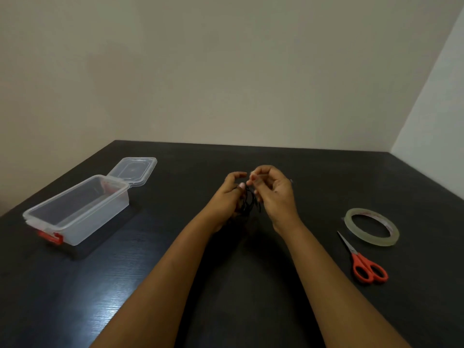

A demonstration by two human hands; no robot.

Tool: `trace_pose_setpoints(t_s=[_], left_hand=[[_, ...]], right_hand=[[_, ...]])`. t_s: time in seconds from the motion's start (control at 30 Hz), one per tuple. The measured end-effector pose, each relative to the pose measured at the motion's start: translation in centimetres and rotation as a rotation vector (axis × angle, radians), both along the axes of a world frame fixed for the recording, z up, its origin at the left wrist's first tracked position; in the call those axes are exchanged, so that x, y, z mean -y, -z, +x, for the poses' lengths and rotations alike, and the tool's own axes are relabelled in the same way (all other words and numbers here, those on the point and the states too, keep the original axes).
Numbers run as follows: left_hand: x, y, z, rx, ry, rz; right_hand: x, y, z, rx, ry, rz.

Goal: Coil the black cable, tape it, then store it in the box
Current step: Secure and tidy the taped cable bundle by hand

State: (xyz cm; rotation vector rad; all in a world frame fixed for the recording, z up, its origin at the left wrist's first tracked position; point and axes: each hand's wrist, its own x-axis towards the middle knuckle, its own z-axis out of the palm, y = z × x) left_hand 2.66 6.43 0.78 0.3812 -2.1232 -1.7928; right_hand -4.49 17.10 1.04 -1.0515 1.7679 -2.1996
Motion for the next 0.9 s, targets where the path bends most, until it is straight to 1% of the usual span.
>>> trace_pose_setpoints(t_s=[0.1,0.2,0.33,0.47,0.6,0.67,0.77,0.83,0.9], left_hand=[[-0.08,0.06,-0.05,0.001,-0.036,0.032],[-0.21,0.09,-0.08,-0.015,-0.066,0.058],[-0.56,0.18,-0.23,-0.066,-0.088,0.067],[-0.82,0.26,-0.25,-0.094,-0.100,-0.024],[-0.90,0.36,-0.23,-0.119,-0.098,-0.070],[-0.99,0.33,-0.19,-0.108,-0.094,-0.013],[-0.73,0.16,-0.14,-0.056,-0.067,0.164],[-0.41,0.02,-0.10,-0.043,-0.065,0.277],[-0.12,-0.10,-0.04,-0.075,-0.076,0.390]], right_hand=[[0.36,0.93,0.36,-0.159,0.033,0.189],[0.45,1.10,0.33,-0.215,0.093,0.229],[0.36,1.07,0.24,-0.208,0.125,0.257],[0.50,1.17,0.41,-0.168,0.121,0.270],[0.63,1.12,0.47,-0.104,0.102,0.268],[0.68,1.21,0.41,-0.045,0.093,0.255],[0.61,1.07,0.27,0.065,0.078,0.218],[0.52,0.74,0.28,0.164,0.051,0.141],[0.39,0.28,0.31,0.257,0.054,0.044]])
